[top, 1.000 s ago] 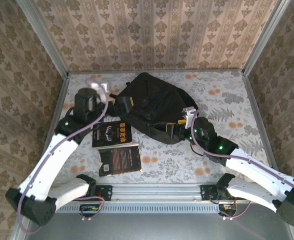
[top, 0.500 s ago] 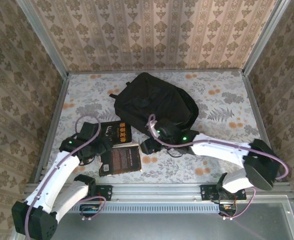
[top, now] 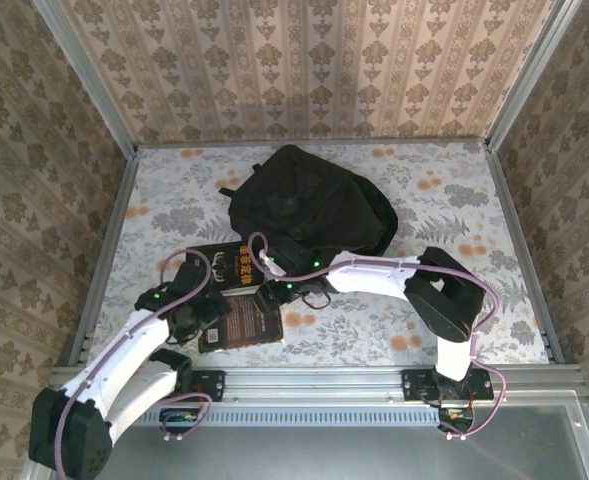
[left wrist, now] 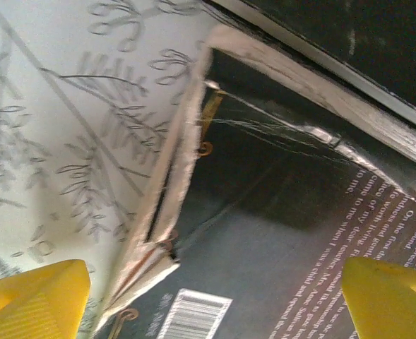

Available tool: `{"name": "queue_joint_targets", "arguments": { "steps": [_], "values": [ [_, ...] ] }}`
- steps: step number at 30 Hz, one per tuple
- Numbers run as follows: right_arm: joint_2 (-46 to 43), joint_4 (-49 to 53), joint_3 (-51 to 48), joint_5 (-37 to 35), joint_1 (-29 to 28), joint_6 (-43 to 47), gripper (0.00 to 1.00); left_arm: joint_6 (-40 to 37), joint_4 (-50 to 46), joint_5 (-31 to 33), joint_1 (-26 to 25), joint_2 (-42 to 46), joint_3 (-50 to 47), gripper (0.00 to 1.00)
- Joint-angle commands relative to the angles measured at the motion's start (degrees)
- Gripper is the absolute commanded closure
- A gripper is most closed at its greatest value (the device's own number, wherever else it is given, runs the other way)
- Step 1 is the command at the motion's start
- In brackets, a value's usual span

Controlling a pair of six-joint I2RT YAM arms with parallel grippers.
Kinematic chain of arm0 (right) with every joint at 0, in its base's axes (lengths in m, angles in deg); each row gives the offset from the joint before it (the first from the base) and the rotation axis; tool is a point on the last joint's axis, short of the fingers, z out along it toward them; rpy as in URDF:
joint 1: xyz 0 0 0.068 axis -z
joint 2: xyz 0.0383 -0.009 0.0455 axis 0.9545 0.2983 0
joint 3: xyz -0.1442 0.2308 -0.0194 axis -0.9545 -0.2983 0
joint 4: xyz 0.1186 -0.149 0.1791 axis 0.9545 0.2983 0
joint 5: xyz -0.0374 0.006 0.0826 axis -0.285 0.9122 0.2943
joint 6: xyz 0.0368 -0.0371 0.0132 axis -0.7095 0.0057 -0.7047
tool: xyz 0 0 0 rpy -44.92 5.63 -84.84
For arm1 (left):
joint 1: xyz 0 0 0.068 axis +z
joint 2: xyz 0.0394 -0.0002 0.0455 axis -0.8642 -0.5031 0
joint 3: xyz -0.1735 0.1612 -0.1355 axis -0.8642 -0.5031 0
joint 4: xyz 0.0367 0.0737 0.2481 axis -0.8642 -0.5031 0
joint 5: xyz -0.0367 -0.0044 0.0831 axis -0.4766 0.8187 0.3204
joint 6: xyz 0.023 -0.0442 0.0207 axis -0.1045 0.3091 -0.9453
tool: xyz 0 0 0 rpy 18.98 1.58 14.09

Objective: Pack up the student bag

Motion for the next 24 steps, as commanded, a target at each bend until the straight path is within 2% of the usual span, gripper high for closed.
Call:
{"name": "queue_joint_targets", "arguments": {
  "steps": [1, 6, 9, 15, 20, 24],
  "values": [
    [2.67, 2.93, 1.66, -3.15, 0.58, 1.8, 0.27, -1.03, 7.79, -2.48, -1.58, -3.84, -0.45, 0.08],
    [5.85, 5.5, 4.55, -6.06, 2.13, 3.04, 0.27, -4.32, 15.06, -4.79, -5.21, -10.87, 2.07, 0.09],
    [5.08, 5.84, 3.87, -8.15, 3.27, 3.51, 0.27, -6.12, 17.07, -4.13, -7.67, -15.48, 5.91, 0.09],
    [1.76, 6.82, -1.01, -11.9, 5.15, 5.05, 0.27, -10.2, 17.73, -2.06, -9.61, -26.96, 15.66, 0.09],
    [-3.41, 5.17, -7.79, -15.93, 7.78, 3.23, 0.27, -12.34, 19.0, -3.78, -10.59, -35.45, 21.64, 0.08],
    [-6.35, 4.11, -11.86, -12.79, 9.54, 1.24, 0.27, -12.94, 20.4, -6.06, -10.88, -39.09, 23.43, 0.07]
  ]
}}
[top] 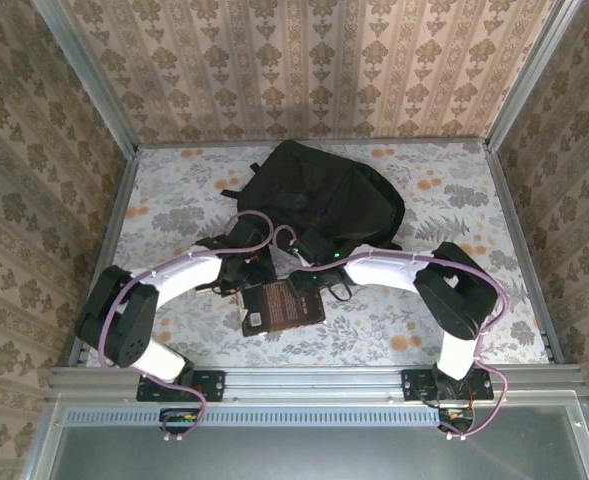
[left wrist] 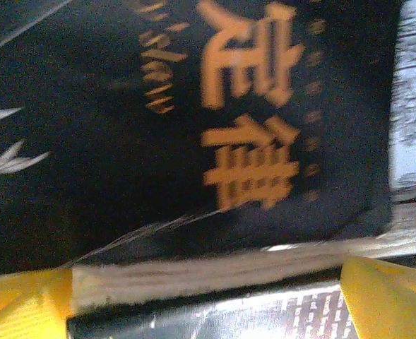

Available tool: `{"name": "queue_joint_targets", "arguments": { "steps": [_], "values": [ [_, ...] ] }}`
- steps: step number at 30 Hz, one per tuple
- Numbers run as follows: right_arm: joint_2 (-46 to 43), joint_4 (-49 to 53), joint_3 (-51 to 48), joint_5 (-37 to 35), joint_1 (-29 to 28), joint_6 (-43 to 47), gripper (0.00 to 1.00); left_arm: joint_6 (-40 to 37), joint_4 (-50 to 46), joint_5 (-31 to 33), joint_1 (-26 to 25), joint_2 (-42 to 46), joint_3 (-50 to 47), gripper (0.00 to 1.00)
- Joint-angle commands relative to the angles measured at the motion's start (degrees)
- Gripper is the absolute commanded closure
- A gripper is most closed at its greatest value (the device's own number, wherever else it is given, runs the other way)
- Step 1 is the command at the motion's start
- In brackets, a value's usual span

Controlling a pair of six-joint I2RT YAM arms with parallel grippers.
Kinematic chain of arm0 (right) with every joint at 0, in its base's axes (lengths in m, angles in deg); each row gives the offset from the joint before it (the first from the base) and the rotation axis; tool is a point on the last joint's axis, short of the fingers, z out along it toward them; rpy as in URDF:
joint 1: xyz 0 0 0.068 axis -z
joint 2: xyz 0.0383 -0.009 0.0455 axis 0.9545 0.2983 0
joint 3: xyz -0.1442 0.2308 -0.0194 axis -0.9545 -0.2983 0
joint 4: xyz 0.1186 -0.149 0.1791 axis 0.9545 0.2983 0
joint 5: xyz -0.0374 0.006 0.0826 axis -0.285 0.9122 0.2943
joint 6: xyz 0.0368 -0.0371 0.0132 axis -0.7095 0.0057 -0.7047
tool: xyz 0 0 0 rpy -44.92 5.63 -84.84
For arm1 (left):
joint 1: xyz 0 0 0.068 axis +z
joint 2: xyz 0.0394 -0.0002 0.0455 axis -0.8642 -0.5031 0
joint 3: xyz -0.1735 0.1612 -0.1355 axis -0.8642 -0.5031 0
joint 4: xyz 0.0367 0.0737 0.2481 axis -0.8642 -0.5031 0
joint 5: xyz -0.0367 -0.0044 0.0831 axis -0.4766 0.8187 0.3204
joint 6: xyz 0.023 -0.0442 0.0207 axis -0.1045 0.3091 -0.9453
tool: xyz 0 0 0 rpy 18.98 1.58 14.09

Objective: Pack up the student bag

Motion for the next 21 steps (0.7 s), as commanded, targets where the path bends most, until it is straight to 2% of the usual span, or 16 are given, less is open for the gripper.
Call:
{"name": "queue_joint_targets", "arguments": {
  "steps": [1, 5, 10, 16, 21],
  "values": [
    [-1.73, 1.82, -3.63, 1.7, 1.15, -2.46, 0.27, -2.72, 3.99, -3.63, -0.39, -2.35, 2.13, 0.07],
    [-2.94, 0.73, -6.69, 8.81, -0.99, -4.02, 0.29, -3.73, 4.95, -5.81, -0.55, -5.04, 4.46, 0.07],
    [-7.51, 2.08, -10.1, 8.32, -4.42, -6.24, 0.3, -4.73, 4.62, -6.58, -1.92, -8.99, 9.67, 0.07],
    [-14.89, 5.12, -12.93, 7.13, -5.02, -7.42, 0.29, -5.48, 3.4, -5.92, -2.5, -11.8, 14.74, 0.07],
    [-16.94, 10.9, -9.84, 0.67, -5.01, -3.53, 0.28, -7.16, -2.87, 2.47, -1.77, -7.17, 17.0, 0.05]
  ]
}}
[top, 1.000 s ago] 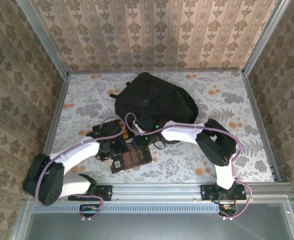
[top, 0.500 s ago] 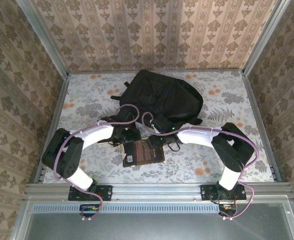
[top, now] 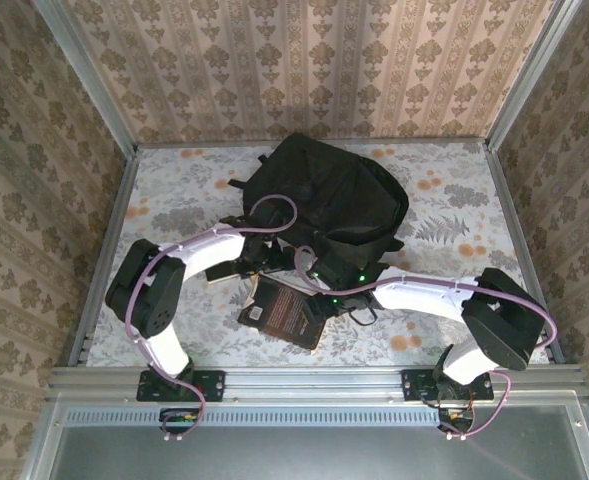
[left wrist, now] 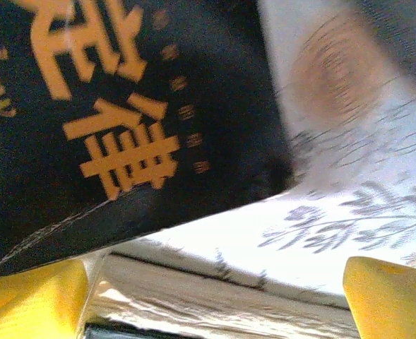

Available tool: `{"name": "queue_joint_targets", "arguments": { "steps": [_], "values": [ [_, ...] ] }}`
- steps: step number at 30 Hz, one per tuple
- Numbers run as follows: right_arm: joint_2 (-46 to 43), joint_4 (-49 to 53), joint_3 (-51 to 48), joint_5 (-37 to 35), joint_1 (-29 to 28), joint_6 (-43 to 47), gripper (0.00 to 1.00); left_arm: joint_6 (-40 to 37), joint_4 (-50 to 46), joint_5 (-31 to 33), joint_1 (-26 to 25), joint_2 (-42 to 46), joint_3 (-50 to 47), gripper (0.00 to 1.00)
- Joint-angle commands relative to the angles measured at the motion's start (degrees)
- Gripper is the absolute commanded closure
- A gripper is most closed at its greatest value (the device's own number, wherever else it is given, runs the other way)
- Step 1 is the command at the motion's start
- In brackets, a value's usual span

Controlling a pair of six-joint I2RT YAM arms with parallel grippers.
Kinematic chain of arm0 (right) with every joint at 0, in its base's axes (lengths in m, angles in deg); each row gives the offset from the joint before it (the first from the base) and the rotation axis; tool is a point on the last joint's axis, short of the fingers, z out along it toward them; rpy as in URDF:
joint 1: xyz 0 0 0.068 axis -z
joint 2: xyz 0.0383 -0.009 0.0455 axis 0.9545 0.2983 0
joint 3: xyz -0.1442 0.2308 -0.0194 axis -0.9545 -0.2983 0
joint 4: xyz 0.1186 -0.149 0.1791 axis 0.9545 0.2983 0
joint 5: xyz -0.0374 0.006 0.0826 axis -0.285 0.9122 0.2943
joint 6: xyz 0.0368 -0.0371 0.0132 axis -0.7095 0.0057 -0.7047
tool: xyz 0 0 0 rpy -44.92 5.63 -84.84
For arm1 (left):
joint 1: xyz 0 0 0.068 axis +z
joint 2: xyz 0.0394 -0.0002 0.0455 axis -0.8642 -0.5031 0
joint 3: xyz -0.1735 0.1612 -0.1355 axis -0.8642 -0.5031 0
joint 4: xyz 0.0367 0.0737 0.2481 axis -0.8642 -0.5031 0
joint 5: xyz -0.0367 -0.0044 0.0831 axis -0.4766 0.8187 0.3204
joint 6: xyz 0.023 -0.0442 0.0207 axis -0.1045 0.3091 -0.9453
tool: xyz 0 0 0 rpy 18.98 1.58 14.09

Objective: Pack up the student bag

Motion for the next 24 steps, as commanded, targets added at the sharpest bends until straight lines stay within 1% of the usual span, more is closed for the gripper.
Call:
{"name": "queue_joint_targets", "arguments": {
  "steps": [1, 4, 6, 8, 11, 13, 15, 18, 21, 23, 24],
  "values": [
    [-1.45, 5.89, 3.34, -3.88, -0.06, 2.86, 0.27, -2.79, -0.52, 6.01, 1.0, 6.21, 1.46, 0.04],
    [0.99, 7.32, 7.06, -5.19, -0.09, 6.5, 0.27, -2.83, -3.13, 9.95, 2.4, 13.59, -0.67, 0.03],
    [3.99, 7.41, 9.98, -5.79, -0.1, 9.18, 0.26, -2.51, -4.62, 10.59, 3.79, 18.22, -2.33, 0.03],
    [7.64, 6.79, 13.0, -5.96, -0.07, 11.46, 0.22, -1.59, -5.98, 10.29, 5.14, 22.33, -4.27, 0.02],
    [14.59, 6.65, 18.76, -3.75, -0.17, 14.24, 0.16, 0.02, -6.54, 9.0, 6.65, 28.84, -8.68, 0.03],
    [19.01, 7.18, 22.0, -1.67, -0.12, 14.88, 0.15, 0.88, -6.87, 8.14, 7.19, 32.57, -11.15, 0.03],
    [22.76, 7.64, 25.1, -2.09, -0.65, 14.76, 0.15, 1.69, -7.5, 7.64, 7.63, 35.93, -13.05, 0.03],
    [26.97, 8.01, 28.41, -6.32, -1.06, 12.88, 0.2, 2.76, -8.19, 6.6, 8.09, 39.91, -15.27, 0.03],
    [29.64, 8.08, 30.57, -13.59, -0.89, 8.76, 0.3, 3.58, -8.0, 5.85, 8.35, 42.09, -17.39, 0.03],
    [29.96, 7.41, 30.53, -14.49, 0.06, 5.86, 0.44, 4.1, -7.44, 5.51, 8.44, 42.25, -18.54, 0.03],
    [29.91, 6.96, 30.17, -14.02, 0.68, 4.38, 0.49, 4.18, -6.98, 5.13, 8.45, 42.12, -19.0, 0.03]
  ]
}}
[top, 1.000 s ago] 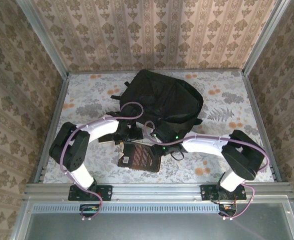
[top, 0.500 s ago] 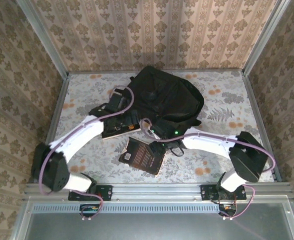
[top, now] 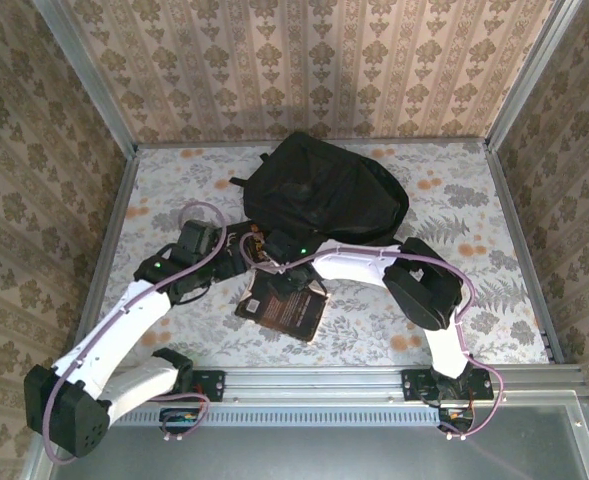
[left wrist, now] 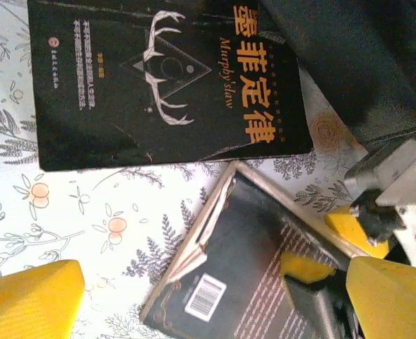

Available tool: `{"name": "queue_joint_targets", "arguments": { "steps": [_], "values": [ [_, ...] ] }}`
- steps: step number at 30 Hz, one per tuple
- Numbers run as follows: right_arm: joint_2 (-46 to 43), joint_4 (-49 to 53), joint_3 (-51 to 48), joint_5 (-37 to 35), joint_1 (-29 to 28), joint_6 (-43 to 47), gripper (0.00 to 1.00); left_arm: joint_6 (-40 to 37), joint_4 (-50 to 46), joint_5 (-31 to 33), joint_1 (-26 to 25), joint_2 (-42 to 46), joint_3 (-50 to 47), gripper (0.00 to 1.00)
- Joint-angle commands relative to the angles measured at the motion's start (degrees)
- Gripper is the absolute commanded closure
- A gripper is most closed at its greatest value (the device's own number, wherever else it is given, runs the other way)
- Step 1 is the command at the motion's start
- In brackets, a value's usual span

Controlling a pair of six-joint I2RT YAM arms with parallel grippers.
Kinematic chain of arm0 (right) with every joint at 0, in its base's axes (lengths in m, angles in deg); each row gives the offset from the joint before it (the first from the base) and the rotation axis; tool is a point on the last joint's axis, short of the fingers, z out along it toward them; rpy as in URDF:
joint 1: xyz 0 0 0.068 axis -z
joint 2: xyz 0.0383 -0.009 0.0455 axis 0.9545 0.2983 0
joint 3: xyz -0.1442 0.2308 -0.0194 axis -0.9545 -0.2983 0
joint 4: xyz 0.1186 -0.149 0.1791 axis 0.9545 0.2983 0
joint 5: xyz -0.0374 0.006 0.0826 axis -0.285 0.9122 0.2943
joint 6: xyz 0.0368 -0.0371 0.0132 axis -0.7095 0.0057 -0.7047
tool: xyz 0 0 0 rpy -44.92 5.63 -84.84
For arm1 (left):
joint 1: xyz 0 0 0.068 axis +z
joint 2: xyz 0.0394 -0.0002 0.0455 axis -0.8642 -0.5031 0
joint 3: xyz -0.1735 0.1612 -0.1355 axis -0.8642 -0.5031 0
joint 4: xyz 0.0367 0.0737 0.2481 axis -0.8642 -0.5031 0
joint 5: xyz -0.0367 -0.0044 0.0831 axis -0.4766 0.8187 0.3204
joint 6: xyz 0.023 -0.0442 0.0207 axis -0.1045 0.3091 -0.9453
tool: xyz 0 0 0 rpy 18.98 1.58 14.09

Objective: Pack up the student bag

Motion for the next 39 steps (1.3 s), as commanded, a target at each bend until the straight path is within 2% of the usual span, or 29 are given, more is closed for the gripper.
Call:
{"name": "queue_joint_targets", "arguments": {
  "steps": [1, 7, 11, 14, 15, 17, 19, 21, 25, 32, 39],
  "values": [
    [1.86, 0.72, -0.48, -4.86, 2.31, -6.16, 0.52, 1.84, 0.0, -1.69, 0.49, 0.14, -1.91, 0.04],
    [-1.51, -1.88, -6.32, -0.57, 5.77, -14.17, 0.56, 3.34, 2.28, -3.97, 0.41, -0.44, -5.23, 0.04],
    [-4.64, -3.66, -10.56, 6.27, 6.27, -15.93, 0.49, 6.32, 4.94, -7.52, -0.06, -0.97, -9.17, 0.04],
    [-5.49, -3.44, -11.66, 14.63, 5.91, -15.1, 0.43, 7.86, 7.15, -8.83, -1.57, -1.06, -11.76, 0.04],
    [-6.13, -3.25, -11.85, 15.14, 5.52, -14.57, 0.41, 7.86, 7.09, -8.84, -2.06, -1.14, -12.0, 0.04],
    [-7.86, -2.01, -12.25, 13.13, 4.5, -11.11, 0.33, 7.63, 6.09, -8.77, -2.9, -1.17, -12.25, 0.04],
    [-8.63, 1.11, -11.2, 8.01, 3.75, -7.13, 0.25, 7.8, 5.08, -8.84, -3.52, -0.48, -12.42, 0.04],
    [-8.27, 4.53, -9.84, 2.94, 3.35, -4.34, 0.22, 8.45, 4.69, -9.13, -4.05, 0.55, -13.08, 0.04],
    [-6.22, 5.83, -8.24, -1.02, 3.77, -4.6, 0.3, 10.13, 6.24, -11.03, -4.16, 0.62, -14.64, 0.1],
    [-6.19, -0.93, -10.98, 3.4, 5.88, -11.7, 0.46, 15.13, 14.48, -15.1, -4.25, -3.18, -18.24, 0.16],
    [-7.63, -5.83, -15.56, 5.36, 6.48, -17.48, 0.5, 18.51, 23.62, -16.63, -4.65, -8.98, -19.86, 0.21]
  ]
}}
